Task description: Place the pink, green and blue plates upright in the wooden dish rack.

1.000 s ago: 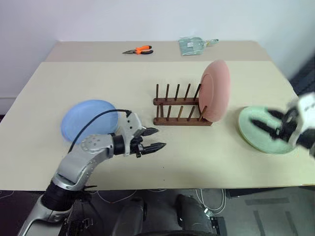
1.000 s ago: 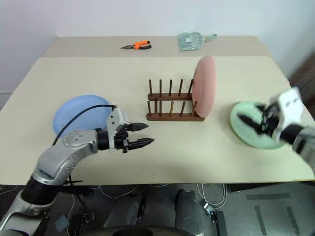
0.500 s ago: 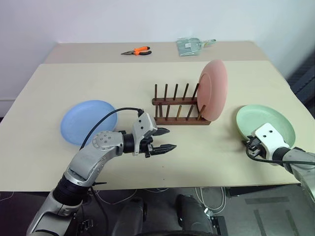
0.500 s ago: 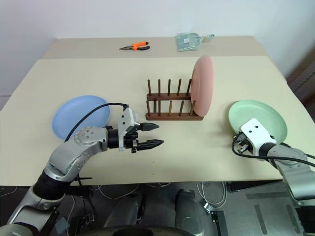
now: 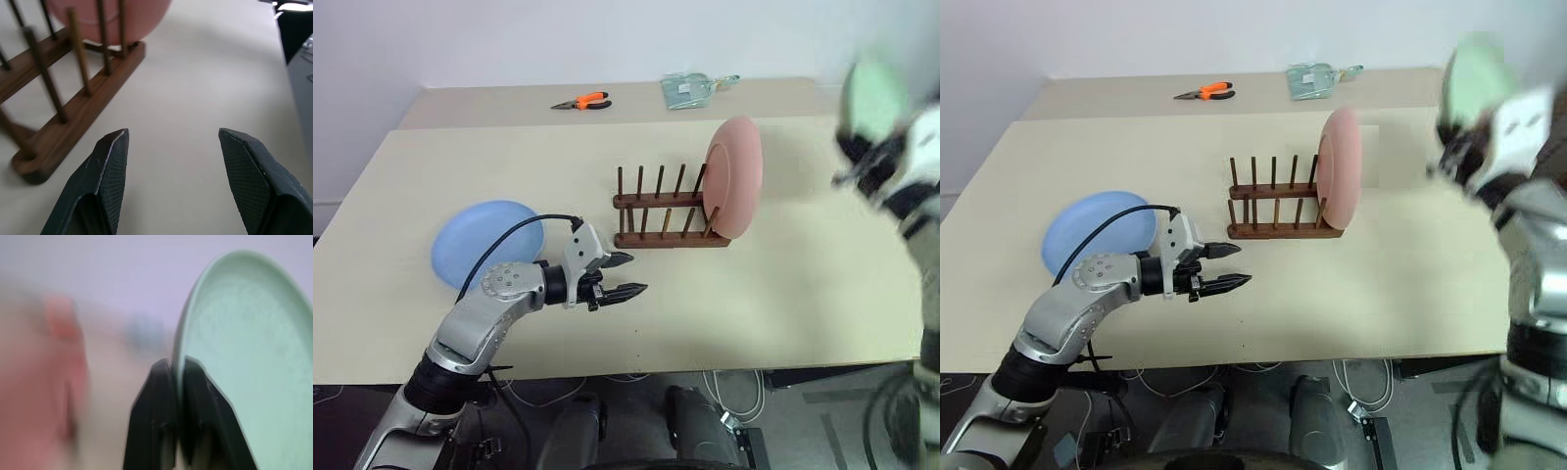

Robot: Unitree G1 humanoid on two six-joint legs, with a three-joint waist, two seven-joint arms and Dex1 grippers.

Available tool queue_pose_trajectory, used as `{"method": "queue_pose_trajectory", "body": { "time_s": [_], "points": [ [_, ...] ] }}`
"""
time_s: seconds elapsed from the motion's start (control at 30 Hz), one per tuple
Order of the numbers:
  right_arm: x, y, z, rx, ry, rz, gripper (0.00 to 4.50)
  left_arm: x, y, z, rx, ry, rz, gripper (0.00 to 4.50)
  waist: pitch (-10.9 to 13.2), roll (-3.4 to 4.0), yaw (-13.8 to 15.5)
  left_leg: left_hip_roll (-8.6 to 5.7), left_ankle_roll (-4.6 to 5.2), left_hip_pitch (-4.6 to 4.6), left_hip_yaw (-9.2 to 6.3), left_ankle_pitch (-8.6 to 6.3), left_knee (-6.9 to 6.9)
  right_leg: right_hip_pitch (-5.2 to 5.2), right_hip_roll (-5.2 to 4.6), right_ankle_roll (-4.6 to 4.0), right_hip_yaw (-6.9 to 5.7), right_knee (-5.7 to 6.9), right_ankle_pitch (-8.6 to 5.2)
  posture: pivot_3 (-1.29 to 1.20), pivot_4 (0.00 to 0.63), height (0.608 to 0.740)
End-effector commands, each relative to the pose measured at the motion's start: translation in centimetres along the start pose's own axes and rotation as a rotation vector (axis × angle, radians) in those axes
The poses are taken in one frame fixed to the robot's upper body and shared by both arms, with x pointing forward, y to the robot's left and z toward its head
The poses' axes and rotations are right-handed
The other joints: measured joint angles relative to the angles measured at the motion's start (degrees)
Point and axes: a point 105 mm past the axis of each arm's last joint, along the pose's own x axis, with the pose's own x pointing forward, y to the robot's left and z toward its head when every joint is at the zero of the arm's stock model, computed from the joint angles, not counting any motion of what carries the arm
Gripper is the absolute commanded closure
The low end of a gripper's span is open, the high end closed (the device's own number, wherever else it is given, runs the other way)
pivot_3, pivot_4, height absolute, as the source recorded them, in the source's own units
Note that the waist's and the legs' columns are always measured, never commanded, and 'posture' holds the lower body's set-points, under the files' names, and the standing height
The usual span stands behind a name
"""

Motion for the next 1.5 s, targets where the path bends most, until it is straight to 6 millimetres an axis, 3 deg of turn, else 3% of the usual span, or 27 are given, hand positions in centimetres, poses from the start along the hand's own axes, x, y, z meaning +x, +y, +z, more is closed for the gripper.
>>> {"method": "queue_pose_trajectory", "body": {
  "time_s": [0.03, 0.1, 0.2, 0.27, 0.33, 0.4, 0.57, 0.77, 1.1, 1.2, 1.27, 1.33, 1.4, 1.5],
  "points": [
    [0.3, 3.8, 4.8, 0.218, -0.186, 0.203, 4.47, -1.3, 1.6, 0.2, 0.047, -0.006, 0.083, 1.48, -0.1, -0.14, 0.2, 0.00, 0.01, -0.02, -0.11, -0.01, 0.00, 0.04, -0.01, 0.11, -0.10, 0.00, 0.02, 0.00, 0.150, 0.740],
    [0.5, 6.7, 6.5, 0.371, -0.238, 0.347, 4.47, -1.8, 2.2, 0.0, 0.044, -0.004, 0.116, 1.48, -0.1, -0.17, 0.3, -0.02, 0.01, -0.05, -0.17, -0.02, 0.01, 0.06, -0.03, 0.08, -0.14, -0.07, 0.01, 0.00, 0.150, 0.740],
    [1.1, 11.0, 7.3, 0.560, -0.248, 0.499, 4.47, -2.8, 3.1, -0.4, 0.040, -0.001, 0.163, 1.48, -0.1, -0.11, 0.0, -0.06, 0.01, -0.04, -0.12, -0.02, 0.05, 0.04, -0.10, -0.07, 0.01, -0.05, -0.05, 0.00, 0.150, 0.740],
    [1.7, 13.1, 7.0, 0.695, -0.217, 0.537, 4.47, -3.4, 3.5, -0.6, 0.039, 0.004, 0.190, 1.48, -0.1, -0.09, -0.2, -0.04, 0.01, -0.02, -0.13, -0.02, 0.03, -0.01, -0.08, -0.08, 0.01, -0.01, -0.04, 0.00, 0.150, 0.740],
    [2.5, 14.8, 5.5, 0.833, -0.143, 0.518, 4.47, -3.9, 3.8, -0.8, 0.038, 0.005, 0.210, 1.48, -0.1, -0.10, -0.3, -0.03, 0.01, -0.03, -0.14, -0.02, -0.01, -0.12, -0.06, -0.08, 0.01, 0.11, -0.04, 0.00, 0.150, 0.740],
    [2.9, 15.9, 3.5, 0.859, -0.063, 0.482, 4.47, -4.2, 4.0, -0.9, 0.038, 0.007, 0.222, 1.48, -0.1, -0.10, -0.1, -0.03, 0.01, -0.05, -0.14, -0.01, -0.02, -0.21, -0.04, -0.07, 0.05, 0.16, -0.03, 0.00, 0.150, 0.740],
    [3.4, 15.4, 0.2, 0.894, 0.033, 0.368, 4.47, -4.5, 3.9, -0.9, 0.034, -0.001, 0.228, 1.48, -0.1, -0.13, 0.1, -0.10, 0.00, -0.09, -0.06, -0.01, 0.03, -0.14, -0.07, -0.06, 0.05, 0.08, -0.03, 0.00, 0.150, 0.740],
    [3.3, 15.0, -1.1, 0.893, 0.064, 0.313, 4.47, -4.5, 3.8, -0.9, 0.032, -0.003, 0.229, 1.48, -0.1, -0.09, -0.4, -0.05, 0.01, -0.04, 0.00, -0.01, -0.04, -0.23, -0.02, 0.01, 0.05, 0.17, 0.01, 0.00, 0.150, 0.740],
    [3.2, 15.0, -5.0, 0.971, 0.225, 0.219, 4.47, -4.5, 3.7, -1.0, 0.033, 0.000, 0.231, 1.48, -0.1, -0.09, -0.4, -0.05, 0.01, -0.04, 0.02, -0.01, -0.08, -0.23, -0.01, 0.07, 0.07, 0.16, 0.04, 0.00, 0.150, 0.740],
    [3.4, 14.6, -5.2, 0.930, 0.227, 0.205, 3.54, -4.5, 3.7, -1.0, 0.026, 0.001, 0.230, 1.48, -0.1, -0.08, -0.4, -0.05, 0.01, -0.03, 0.02, -0.01, -0.07, -0.22, -0.01, 0.07, 0.06, 0.15, 0.04, 0.00, 0.150, 0.740],
    [3.7, 14.2, -4.6, 0.791, 0.201, 0.205, 2.58, -4.6, 3.7, -1.1, -0.005, -0.007, 0.231, 1.48, -0.1, -0.08, -0.3, -0.05, 0.01, -0.04, 0.02, -0.01, -0.07, -0.23, -0.01, 0.07, 0.06, 0.16, 0.04, 0.00, 0.150, 0.740],
    [3.9, 13.9, -3.8, 0.625, 0.167, 0.221, 1.53, -4.8, 4.2, -0.9, -0.049, -0.027, 0.251, 0.98, -0.1, -0.08, -0.3, -0.06, 0.01, -0.04, 0.04, -0.01, -0.07, -0.22, -0.01, 0.07, 0.06, 0.14, 0.03, 0.00, 0.150, 0.740],
    [4.1, 13.3, -2.9, 0.524, 0.119, 0.222, 1.52, -5.1, 4.7, -0.6, -0.079, -0.052, 0.275, 0.18, -0.1, -0.08, -0.3, -0.06, 0.01, -0.05, 0.04, -0.01, -0.07, -0.22, -0.01, 0.08, 0.05, 0.13, 0.03, 0.00, 0.150, 0.740],
    [4.3, 12.3, -0.8, 0.328, 0.028, 0.247, 1.52, -5.9, 6.5, -0.3, -0.058, -0.059, 0.395, 0.04, -0.1, -0.10, -0.3, -0.05, 0.01, -0.04, 0.04, -0.01, -0.07, -0.22, -0.01, 0.12, 0.03, 0.13, 0.04, 0.00, 0.150, 0.740]
  ]
}}
